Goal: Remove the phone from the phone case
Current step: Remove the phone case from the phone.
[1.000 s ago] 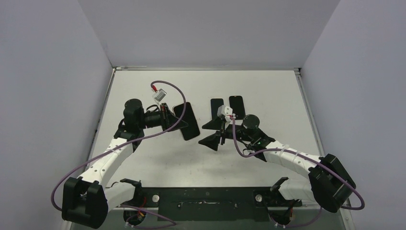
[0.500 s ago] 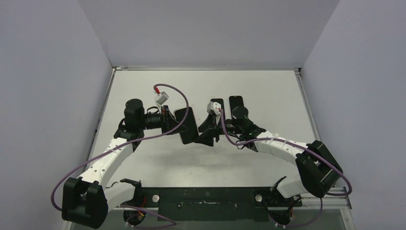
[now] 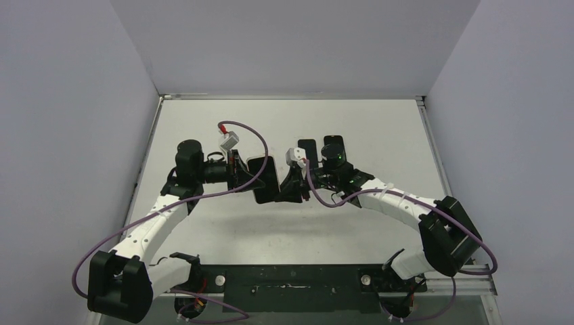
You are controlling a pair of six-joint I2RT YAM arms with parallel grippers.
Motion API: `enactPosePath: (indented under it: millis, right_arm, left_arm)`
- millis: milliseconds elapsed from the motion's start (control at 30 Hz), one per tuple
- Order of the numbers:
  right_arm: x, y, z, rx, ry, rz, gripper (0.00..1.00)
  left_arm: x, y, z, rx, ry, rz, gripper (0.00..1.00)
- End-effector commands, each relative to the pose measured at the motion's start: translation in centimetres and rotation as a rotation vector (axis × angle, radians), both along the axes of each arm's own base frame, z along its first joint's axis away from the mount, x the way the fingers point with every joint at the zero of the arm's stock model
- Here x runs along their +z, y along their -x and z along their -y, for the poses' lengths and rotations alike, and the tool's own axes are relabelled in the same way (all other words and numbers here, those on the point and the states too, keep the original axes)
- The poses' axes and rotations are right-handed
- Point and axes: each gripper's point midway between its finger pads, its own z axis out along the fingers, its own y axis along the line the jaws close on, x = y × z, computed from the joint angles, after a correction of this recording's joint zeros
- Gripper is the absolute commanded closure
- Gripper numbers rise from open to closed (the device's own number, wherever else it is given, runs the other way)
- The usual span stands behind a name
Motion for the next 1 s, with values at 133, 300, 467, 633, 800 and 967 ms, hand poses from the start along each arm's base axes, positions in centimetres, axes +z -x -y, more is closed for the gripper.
enactPosePath:
  millis: [133, 300, 467, 633, 800, 967]
  right_arm:
    - [-2.8, 1.8, -1.3, 0.194, 0.085, 0.313, 0.99]
    - [-3.8, 2.0, -1.2, 0.251, 0.125, 0.408, 0.98]
    - [-3.2, 1.8, -1.5, 0.302, 0.114, 0.498, 1.00]
    - [-3.5, 2.2, -2.0, 0.375, 0.145, 0.557, 1.00]
    - [-3.9, 2.0, -2.4, 0.392, 0.201, 0.604, 1.00]
    - [-2.8, 1.0, -2.9, 0.294, 0.160, 0.631, 1.00]
  left_arm:
    - [3.0, 0.3, -0.1, -0.026, 0.100, -0.047, 1.00]
    - [3.2, 0.3, -0.2, -0.028, 0.115, -0.075, 1.00]
    - [3.0, 0.6, -0.2, -0.038, 0.115, -0.092, 1.00]
    - [3.0, 0.8, -0.1, -0.049, 0.122, -0.101, 1.00]
    - [3.0, 0.5, -0.1, -0.037, 0.123, -0.107, 1.00]
    - [3.1, 0.7, -0.1, -0.031, 0.125, -0.097, 1.00]
